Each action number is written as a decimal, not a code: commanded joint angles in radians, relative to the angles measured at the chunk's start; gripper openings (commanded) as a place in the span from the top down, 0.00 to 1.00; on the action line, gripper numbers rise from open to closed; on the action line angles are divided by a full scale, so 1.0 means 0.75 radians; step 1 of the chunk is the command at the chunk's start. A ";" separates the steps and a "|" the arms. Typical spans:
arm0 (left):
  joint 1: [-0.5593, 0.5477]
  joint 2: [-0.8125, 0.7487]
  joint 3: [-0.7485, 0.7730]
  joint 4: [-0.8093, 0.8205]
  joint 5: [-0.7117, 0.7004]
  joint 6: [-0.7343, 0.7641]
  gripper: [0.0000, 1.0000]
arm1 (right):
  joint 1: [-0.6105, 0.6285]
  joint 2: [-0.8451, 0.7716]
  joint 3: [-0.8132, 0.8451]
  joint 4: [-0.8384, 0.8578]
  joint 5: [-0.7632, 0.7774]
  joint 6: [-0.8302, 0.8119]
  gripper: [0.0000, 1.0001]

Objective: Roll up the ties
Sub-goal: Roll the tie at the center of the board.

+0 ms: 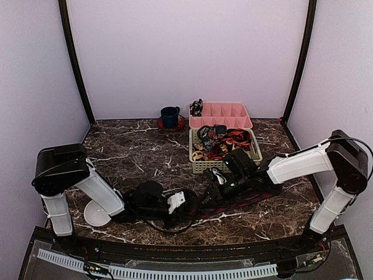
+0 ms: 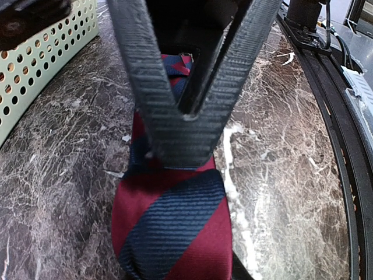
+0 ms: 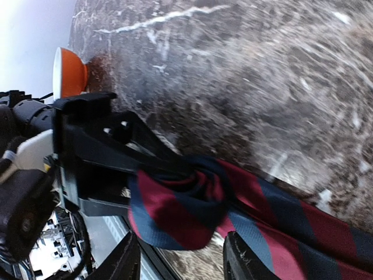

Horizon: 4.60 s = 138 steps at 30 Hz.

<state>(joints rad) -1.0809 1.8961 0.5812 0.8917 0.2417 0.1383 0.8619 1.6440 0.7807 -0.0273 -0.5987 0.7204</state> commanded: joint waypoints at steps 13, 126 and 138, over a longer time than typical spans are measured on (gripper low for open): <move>0.001 0.039 -0.006 -0.334 -0.029 0.026 0.86 | 0.041 0.151 0.084 -0.045 0.000 -0.056 0.80; -0.101 0.186 0.085 0.195 -0.192 -0.219 0.50 | 0.038 0.147 -0.259 0.434 0.135 0.188 1.00; -0.056 0.075 -0.001 -0.106 -0.061 0.012 0.82 | 0.020 -0.040 -0.155 0.288 -0.010 0.127 0.49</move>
<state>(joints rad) -1.1255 1.9713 0.5900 1.0271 0.1635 0.0544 0.8703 1.6485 0.6121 0.2661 -0.5632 0.8326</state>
